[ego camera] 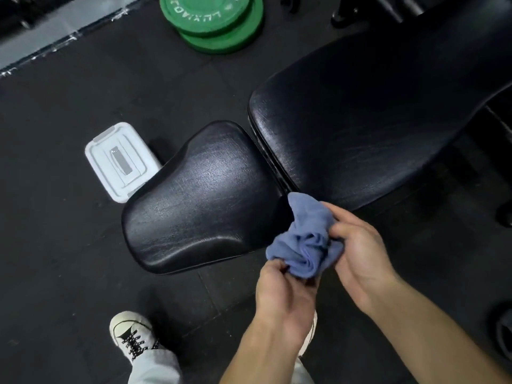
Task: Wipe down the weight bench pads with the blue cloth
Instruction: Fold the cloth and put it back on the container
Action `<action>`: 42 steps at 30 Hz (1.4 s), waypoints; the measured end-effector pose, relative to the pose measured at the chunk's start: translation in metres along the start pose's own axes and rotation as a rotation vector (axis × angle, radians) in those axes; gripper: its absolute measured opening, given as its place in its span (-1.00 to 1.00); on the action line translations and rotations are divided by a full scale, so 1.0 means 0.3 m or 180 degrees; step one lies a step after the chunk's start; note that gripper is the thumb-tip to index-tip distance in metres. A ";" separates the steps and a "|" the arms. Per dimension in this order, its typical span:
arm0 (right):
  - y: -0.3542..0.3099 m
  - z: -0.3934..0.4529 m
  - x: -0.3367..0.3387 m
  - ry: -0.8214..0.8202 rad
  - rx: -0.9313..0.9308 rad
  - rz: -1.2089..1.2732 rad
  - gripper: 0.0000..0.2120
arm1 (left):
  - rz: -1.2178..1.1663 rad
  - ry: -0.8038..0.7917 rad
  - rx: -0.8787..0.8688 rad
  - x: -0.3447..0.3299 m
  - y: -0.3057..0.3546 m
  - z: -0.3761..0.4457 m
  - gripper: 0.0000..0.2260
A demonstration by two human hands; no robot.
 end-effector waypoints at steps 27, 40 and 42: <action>0.145 -0.162 -0.732 0.1175 0.0325 0.0226 -0.74 | 0.3456 -0.0982 -0.1159 0.079 1.045 -0.103 -0.80; 0.124 0.243 -1.400 0.1082 0.0184 -0.0121 -0.85 | 0.4377 -0.0491 -0.1973 -0.045 1.781 0.221 -0.90; 0.094 0.297 -1.503 0.1082 0.0211 -0.0287 -0.83 | 0.4389 -0.0436 -0.1974 -0.070 1.899 0.251 -0.89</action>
Point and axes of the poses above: each hand's wrist, its own z-axis towards the middle knuckle, its own x-axis out of the back of the hand, y = z × x, the point moved 2 cm from there along z, towards the middle knuckle, and after that the axes turned 3 degrees about y, right-handed, at the moved point
